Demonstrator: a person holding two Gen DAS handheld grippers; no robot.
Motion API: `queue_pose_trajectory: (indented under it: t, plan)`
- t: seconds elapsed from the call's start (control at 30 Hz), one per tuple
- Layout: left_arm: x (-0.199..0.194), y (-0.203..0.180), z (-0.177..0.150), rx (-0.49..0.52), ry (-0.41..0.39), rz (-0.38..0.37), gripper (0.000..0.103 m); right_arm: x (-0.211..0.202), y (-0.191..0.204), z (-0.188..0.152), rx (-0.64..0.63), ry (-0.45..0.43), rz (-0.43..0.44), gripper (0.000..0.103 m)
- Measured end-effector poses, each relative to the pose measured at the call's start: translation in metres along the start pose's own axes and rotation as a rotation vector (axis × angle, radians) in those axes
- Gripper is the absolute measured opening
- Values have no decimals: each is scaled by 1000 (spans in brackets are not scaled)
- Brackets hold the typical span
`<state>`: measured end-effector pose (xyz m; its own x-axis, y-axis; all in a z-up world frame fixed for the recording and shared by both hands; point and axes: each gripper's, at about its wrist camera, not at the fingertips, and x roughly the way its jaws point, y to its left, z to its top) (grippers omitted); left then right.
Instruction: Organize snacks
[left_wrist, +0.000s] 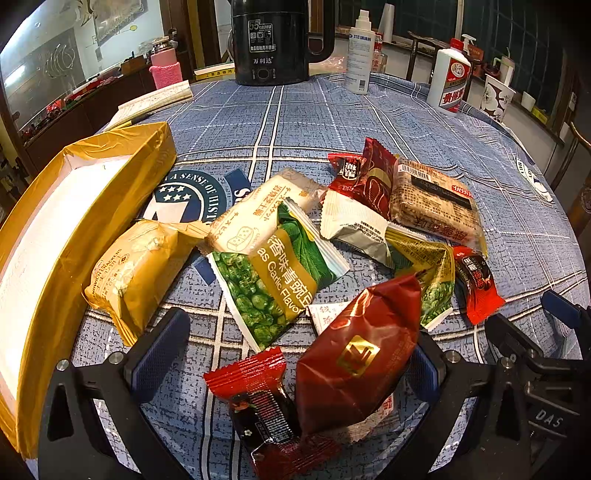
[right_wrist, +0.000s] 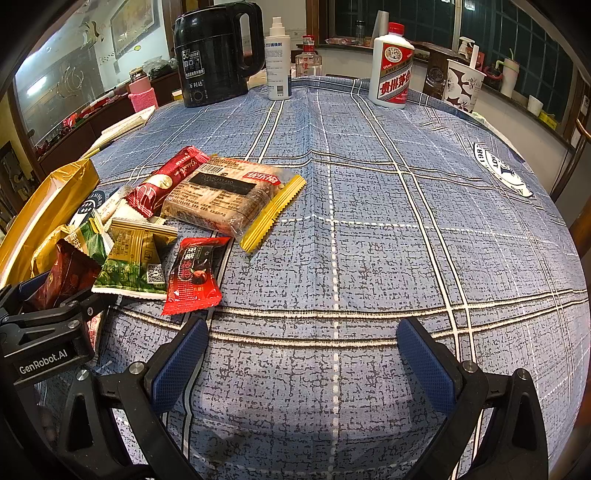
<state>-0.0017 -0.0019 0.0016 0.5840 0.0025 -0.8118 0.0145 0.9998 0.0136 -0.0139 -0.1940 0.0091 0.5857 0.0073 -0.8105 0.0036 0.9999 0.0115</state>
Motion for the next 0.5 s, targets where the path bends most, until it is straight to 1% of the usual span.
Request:
queue_pose_trajectory:
  t: [0.1,0.23,0.37,0.4,0.43,0.47,0.5]
  plan:
    - [1,-1,0,18,17,-15,103,-2,-2,-4,3,4,1,102]
    - [-4,-1,-5,49,69,-33,103,-1,1,4,-11,48,14,103]
    - [-6,-4,-5,95,109,-66,103,1,-1,4,-23,59,18,103]
    - [-7,-5,-7,104,122,-80,103,-1,-2,2,-26,58,21,103]
    - [-13,-3,-10,102,125,-113,103,-1,-3,1,-28,57,21,103]
    - [-19,1,-12,87,121,-154,96,-2,-3,1,-29,57,21,103]
    - [-27,6,-13,73,112,-196,91,-2,-3,0,-30,56,20,102]
